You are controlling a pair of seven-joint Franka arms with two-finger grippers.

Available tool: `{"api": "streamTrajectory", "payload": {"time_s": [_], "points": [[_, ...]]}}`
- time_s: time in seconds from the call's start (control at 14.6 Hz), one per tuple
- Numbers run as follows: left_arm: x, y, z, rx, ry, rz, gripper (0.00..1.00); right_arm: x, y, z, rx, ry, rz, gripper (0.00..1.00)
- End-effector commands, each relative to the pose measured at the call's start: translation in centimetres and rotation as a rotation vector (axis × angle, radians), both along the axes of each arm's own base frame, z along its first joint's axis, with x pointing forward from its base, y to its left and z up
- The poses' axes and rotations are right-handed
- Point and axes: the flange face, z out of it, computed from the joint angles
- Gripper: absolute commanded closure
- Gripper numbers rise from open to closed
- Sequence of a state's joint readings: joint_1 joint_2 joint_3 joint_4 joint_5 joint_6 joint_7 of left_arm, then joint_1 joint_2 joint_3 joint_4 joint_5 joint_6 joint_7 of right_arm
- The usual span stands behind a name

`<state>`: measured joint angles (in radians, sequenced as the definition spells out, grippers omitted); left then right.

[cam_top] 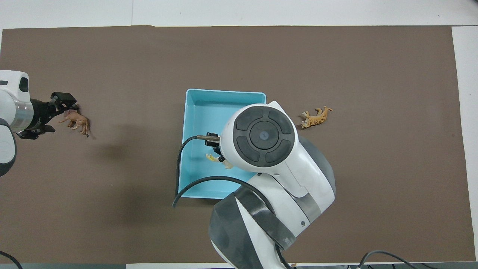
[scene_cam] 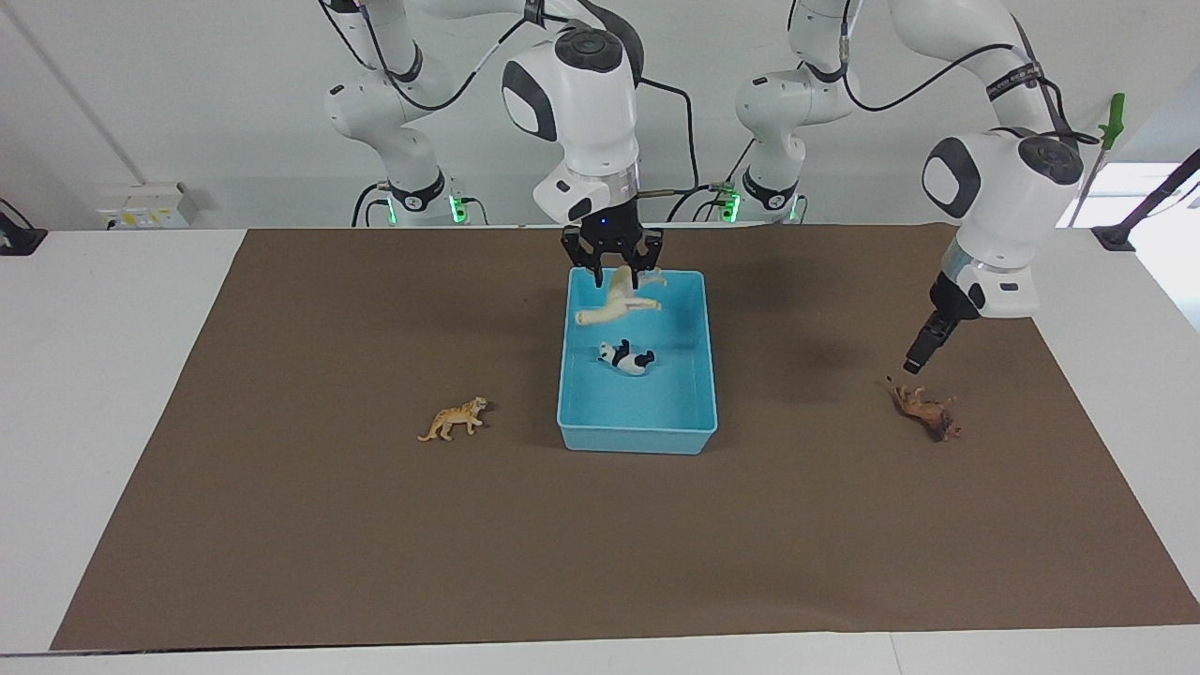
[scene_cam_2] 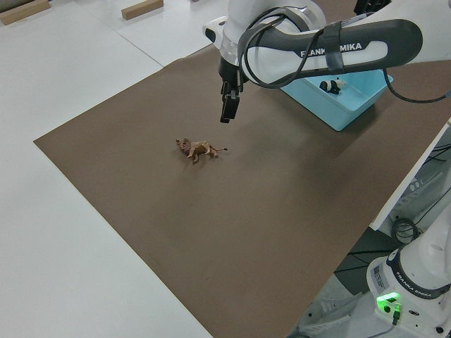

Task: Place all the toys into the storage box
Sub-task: 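Drop the white horse in the box while the left gripper reaches the brown horse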

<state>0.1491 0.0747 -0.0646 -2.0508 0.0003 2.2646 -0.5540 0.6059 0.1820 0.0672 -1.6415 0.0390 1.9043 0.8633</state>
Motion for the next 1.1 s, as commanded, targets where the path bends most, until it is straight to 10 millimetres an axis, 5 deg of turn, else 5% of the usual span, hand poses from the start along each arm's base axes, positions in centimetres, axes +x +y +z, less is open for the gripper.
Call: {"api": "streamTrajectory", "payload": {"time_s": [0.0, 0.07, 0.21, 0.48, 0.82, 1.03], "points": [[2.1, 0.9, -3.3, 0.058, -0.034, -0.073, 0.00, -0.2, -0.6, 1.7, -0.103, 0.017, 0.026, 0.00], [2.3, 1.0, -3.9, 0.065, -0.036, -0.077, 0.00, 0.1, -1.8, 2.1, -0.143, 0.023, 0.043, 0.00], [2.6, 1.6, -6.2, 0.060, -0.018, -0.049, 0.00, 2.5, -7.4, 3.0, -0.152, 0.025, 0.128, 0.00], [0.8, 3.4, -8.9, 0.062, 0.035, 0.000, 0.00, 8.4, -19.2, -0.1, -0.115, -0.019, 0.101, 0.00], [0.7, 3.3, -11.1, 0.041, 0.036, 0.130, 0.00, 10.8, -26.4, -4.9, 0.106, -0.025, -0.261, 0.08], [0.5, 3.4, -12.3, 0.039, 0.018, 0.136, 0.00, 11.6, -26.7, -7.5, 0.127, 0.013, -0.471, 0.08]]}}
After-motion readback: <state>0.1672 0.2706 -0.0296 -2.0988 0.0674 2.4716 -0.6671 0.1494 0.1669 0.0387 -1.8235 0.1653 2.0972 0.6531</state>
